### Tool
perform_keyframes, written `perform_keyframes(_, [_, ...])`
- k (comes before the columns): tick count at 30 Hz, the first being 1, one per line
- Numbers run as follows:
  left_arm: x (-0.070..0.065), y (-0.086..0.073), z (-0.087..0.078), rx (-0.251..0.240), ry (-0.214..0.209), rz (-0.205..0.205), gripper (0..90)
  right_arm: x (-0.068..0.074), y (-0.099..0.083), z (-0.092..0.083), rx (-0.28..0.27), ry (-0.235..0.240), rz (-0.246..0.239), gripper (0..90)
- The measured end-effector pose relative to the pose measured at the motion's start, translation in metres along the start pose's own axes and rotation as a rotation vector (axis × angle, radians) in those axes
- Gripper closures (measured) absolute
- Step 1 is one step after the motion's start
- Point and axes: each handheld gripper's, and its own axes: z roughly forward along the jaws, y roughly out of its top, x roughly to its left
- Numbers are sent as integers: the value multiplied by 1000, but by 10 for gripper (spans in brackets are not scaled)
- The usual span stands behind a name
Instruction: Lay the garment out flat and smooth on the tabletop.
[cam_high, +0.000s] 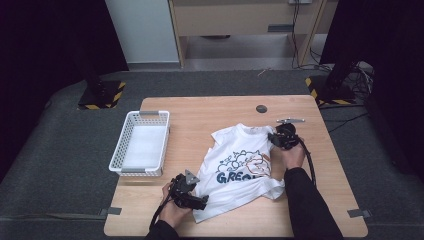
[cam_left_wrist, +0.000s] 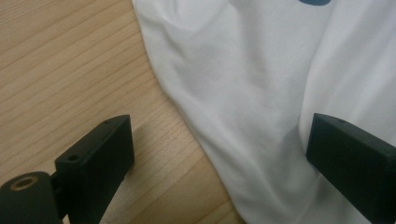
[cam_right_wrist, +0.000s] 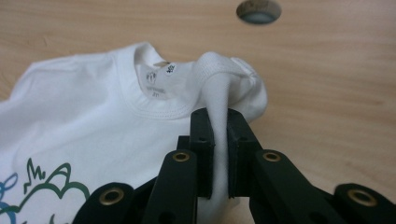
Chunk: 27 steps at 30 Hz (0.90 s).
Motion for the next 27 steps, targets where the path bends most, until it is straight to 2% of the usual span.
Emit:
perform_keyframes(7, [-7, 2, 0, 16, -27, 38, 69, 5, 33, -12, -92, -43, -41, 834])
perform_keyframes(12, [-7, 2, -1, 31, -28, 38, 70, 26, 53, -12, -141, -53, -115, 831])
perform_keyframes(16, [-7, 2, -5, 67, 4, 43, 70, 45, 64, -3, -133, -64, -196, 813])
perform_keyframes(18, [-6, 1, -7, 75, 19, 44, 70, 49, 65, 3, -122, -64, -209, 779])
perform_keyframes(20, [-4, 0, -8, 79, 25, 40, 70, 51, 64, 9, -106, -43, -195, 724])
perform_keyframes(22, [-3, -1, -9, 77, 23, 30, 69, 52, 61, 11, -98, -33, -195, 632])
perform_keyframes(24, [-2, -1, -8, 76, 18, 25, 68, 50, 58, 11, -115, -24, -197, 567])
perform_keyframes(27, [-1, -1, -8, 76, 15, 16, 66, 41, 55, 3, -160, 4, -161, 486])
